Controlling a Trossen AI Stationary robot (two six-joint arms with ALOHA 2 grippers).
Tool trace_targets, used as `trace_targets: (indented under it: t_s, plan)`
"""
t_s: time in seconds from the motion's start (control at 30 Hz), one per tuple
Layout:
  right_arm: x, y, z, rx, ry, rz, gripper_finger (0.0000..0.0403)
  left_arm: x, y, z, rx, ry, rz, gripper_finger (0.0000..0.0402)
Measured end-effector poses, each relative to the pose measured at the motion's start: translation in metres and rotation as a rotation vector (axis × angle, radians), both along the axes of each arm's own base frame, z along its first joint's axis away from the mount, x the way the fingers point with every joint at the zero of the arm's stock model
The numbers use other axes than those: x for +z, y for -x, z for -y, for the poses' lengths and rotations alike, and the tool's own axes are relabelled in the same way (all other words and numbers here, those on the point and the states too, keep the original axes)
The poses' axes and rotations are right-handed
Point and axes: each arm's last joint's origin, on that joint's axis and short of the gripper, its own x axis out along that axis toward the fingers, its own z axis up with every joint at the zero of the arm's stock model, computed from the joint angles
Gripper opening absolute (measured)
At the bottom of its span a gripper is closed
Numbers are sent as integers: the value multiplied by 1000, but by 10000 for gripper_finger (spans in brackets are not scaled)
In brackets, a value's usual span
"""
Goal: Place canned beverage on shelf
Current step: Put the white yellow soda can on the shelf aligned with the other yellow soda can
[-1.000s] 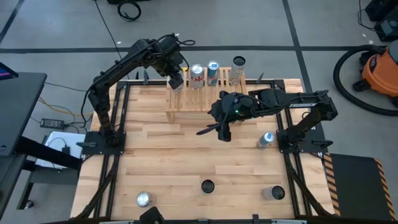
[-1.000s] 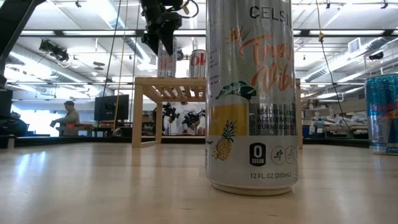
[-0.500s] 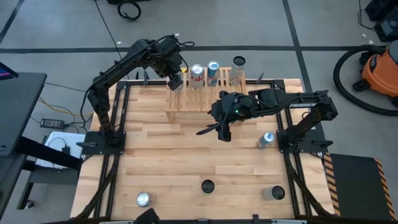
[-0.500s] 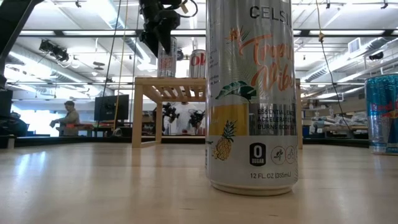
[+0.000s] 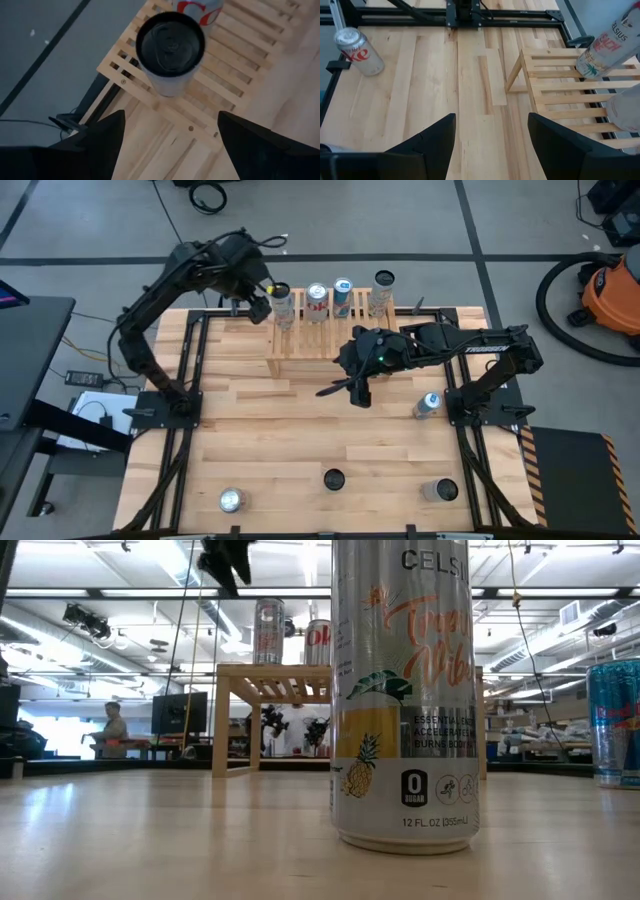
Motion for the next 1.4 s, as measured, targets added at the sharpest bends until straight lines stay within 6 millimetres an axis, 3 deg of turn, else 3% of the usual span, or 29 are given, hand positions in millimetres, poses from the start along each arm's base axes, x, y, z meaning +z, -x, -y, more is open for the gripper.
trace_targets:
  t_s: [0.43,0.57,0.7,1.0,1.13,1.4]
  plan:
    - [16,-11,-1,0,-21,207,257,32,25,49,-66,-39,144,321]
    - [30,-17,-1,1,-23,355,257,35,30,62,-77,-20,163,321]
    - [44,-21,0,-20,-69,510,257,38,34,70,-77,-3,176,321]
    - [59,-23,-2,24,-107,661,257,39,36,82,-58,42,201,321]
    - [61,-19,-5,115,-156,656,257,39,33,88,-68,58,205,321]
    - [34,-10,-27,346,-304,328,257,39,29,101,-95,90,219,321]
